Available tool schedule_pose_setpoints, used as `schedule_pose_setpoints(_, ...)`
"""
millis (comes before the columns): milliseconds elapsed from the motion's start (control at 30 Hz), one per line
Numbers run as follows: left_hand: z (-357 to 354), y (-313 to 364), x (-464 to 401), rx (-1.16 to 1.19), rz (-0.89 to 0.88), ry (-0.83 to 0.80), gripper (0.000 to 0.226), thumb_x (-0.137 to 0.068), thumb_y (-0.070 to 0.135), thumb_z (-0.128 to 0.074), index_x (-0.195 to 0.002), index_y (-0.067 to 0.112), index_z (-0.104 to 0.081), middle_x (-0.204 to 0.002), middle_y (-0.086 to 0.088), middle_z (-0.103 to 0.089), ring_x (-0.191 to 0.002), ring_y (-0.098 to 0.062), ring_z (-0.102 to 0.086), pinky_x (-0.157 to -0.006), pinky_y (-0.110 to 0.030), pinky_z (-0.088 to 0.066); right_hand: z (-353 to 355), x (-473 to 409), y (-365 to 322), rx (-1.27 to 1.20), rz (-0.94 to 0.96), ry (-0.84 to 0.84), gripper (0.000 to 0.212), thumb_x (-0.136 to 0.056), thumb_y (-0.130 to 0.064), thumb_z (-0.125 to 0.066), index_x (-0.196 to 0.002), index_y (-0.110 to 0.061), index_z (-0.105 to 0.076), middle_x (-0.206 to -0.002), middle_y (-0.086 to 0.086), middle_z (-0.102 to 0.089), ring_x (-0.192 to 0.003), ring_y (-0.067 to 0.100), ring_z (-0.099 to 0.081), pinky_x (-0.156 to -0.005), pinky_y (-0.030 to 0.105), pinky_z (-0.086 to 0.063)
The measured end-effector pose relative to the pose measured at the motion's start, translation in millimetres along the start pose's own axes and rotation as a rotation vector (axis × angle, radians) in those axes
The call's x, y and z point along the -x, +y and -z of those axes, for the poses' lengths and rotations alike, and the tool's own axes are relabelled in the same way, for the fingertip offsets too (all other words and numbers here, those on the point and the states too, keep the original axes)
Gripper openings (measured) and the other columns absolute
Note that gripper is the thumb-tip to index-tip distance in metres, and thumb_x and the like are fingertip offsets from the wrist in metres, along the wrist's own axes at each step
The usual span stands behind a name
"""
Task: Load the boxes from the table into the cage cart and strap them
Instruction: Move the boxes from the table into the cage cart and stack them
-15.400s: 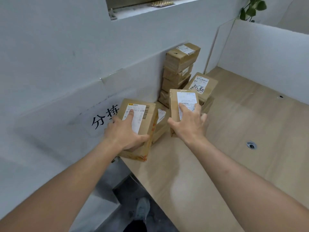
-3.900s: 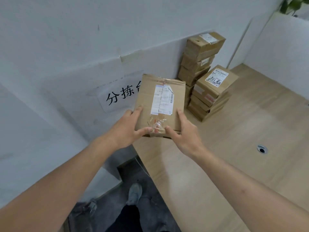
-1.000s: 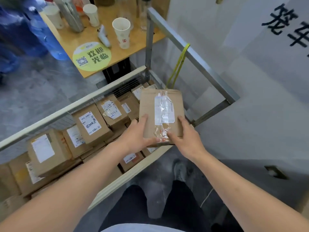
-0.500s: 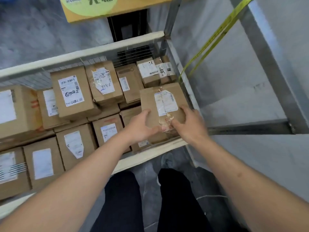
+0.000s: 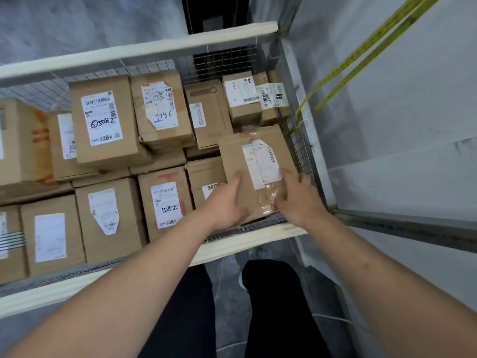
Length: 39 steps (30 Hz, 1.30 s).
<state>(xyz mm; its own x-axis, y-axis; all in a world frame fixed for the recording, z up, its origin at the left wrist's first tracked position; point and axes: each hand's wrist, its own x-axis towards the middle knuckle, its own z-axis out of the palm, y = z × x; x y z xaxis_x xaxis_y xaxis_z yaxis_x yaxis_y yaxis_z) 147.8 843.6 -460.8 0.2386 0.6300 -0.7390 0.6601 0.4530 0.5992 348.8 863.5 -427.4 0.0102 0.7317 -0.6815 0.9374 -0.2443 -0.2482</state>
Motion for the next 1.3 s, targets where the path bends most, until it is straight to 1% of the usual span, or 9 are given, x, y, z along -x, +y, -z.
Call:
schedule_pose_setpoints(167,-12.1,-12.6,-15.3,-0.237,-0.041,-0.067,0.109,-0.092,0.031,-0.076,-0.165,0.035,0.006,-0.140,-0.014,-0.047,-0.123,-0.033,-0.053,-0.103,-0.036,-0.046,-17.8,-16.6,8.5,0.041,-0.043,-0.005,0.079,-0.096,-0.022,-0.067,-0.157,-0.034,-0.019,-0.146,0.021,-0.034,-0.130,0.042,-0.045,-0.108,0.050,-0.040)
schedule_pose_setpoints(267,-14.8,-18.1,-24.4,-0.323,-0.059,-0.078,0.094,-0.097,0.036,-0.067,-0.165,0.035,-0.002,-0.150,-0.017,-0.033,-0.137,-0.039,-0.043,-0.113,-0.045,-0.042,-22.5,-28.1,10.4,-0.072,-0.097,-0.005,0.073,-0.092,-0.026,-0.067,-0.153,-0.036,-0.028,-0.144,0.019,-0.037,-0.127,0.044,-0.048,-0.110,0.051,-0.043)
schedule_pose_setpoints(367,-14.4,-12.7,-27.3,-0.490,-0.095,-0.031,0.079,-0.100,0.031,-0.060,-0.164,0.032,-0.013,-0.150,-0.016,-0.020,-0.136,-0.044,-0.040,-0.106,-0.049,-0.048,-26.7,-38.2,9.9,-0.145,-0.156,0.000,0.063,-0.093,-0.031,-0.065,-0.149,-0.031,-0.037,-0.140,0.019,-0.042,-0.124,0.042,-0.052,-0.107,0.050,-0.045)
schedule_pose_setpoints(500,-9.9,-3.3,-28.6,-0.708,-0.244,0.111,0.064,-0.095,0.017,-0.063,-0.154,0.018,-0.038,-0.166,-0.016,0.019,-0.157,-0.043,0.011,-0.104,-0.048,-0.051,-28.9,-47.1,-1.1,0.088,-0.095,0.084,0.062,-0.096,-0.037,-0.064,-0.148,-0.014,-0.040,-0.152,0.024,-0.032,-0.130,0.044,-0.046,-0.104,0.048,-0.047)
schedule_pose_setpoints(633,-8.3,-6.7,-41.2,-0.812,-0.350,0.068,0.070,-0.097,0.024,-0.060,-0.160,0.012,-0.031,-0.172,-0.016,-0.003,-0.159,-0.035,-0.002,-0.127,-0.044,-0.016,-33.5,-55.1,-6.9,0.198,0.117,0.056,0.074,-0.099,-0.032,-0.058,-0.163,-0.025,-0.020,-0.169,0.012,-0.017,-0.143,0.038,-0.038,-0.114,0.050,-0.042)
schedule_pose_setpoints(733,-4.6,-6.6,-46.9,-0.857,-0.349,0.049,0.073,-0.098,0.025,-0.060,-0.163,0.015,-0.027,-0.173,-0.013,-0.004,-0.160,-0.033,-0.004,-0.128,-0.043,-0.009,-34.2,-58.7,-4.6,0.230,0.115,0.035,0.068,-0.098,-0.031,-0.058,-0.160,-0.025,-0.030,-0.169,0.010,-0.018,-0.141,0.037,-0.041,-0.112,0.050,-0.044)
schedule_pose_setpoints(867,9.1,7.9,-43.7,-0.903,-0.345,0.033,0.070,-0.099,0.026,-0.058,-0.162,0.015,-0.028,-0.169,-0.015,-0.018,-0.156,-0.035,-0.018,-0.128,-0.046,-0.013,-22.8,-51.5,-9.2,0.184,0.121,-0.004,0.061,-0.102,-0.029,-0.053,-0.159,-0.021,-0.033,-0.169,0.011,-0.020,-0.145,0.037,-0.037,-0.116,0.047,-0.039)
schedule_pose_setpoints(1000,30.8,23.4,-21.9,-0.907,-0.387,0.086,0.058,-0.096,0.023,-0.060,-0.151,0.013,-0.044,-0.154,-0.011,-0.043,-0.140,-0.035,-0.040,-0.120,-0.049,-0.033,-5.7,-25.7,-19.8,0.144,0.150,0.033,0.050,-0.103,-0.024,-0.050,-0.151,-0.014,-0.045,-0.157,0.011,-0.039,-0.138,0.034,-0.045,-0.109,0.045,-0.043)
schedule_pose_setpoints(1300,98.3,69.1,84.1,-0.975,-0.501,0.192,0.047,-0.102,0.043,-0.049,-0.142,0.017,-0.052,-0.143,-0.005,-0.051,-0.129,-0.029,-0.051,-0.105,-0.045,-0.047,50.4,79.8,-78.3,0.093,0.226,0.159,0.050,-0.103,-0.036,-0.052,-0.148,-0.016,-0.049,-0.150,0.007,-0.047,-0.130,0.032,-0.052,-0.100,0.047,-0.049)
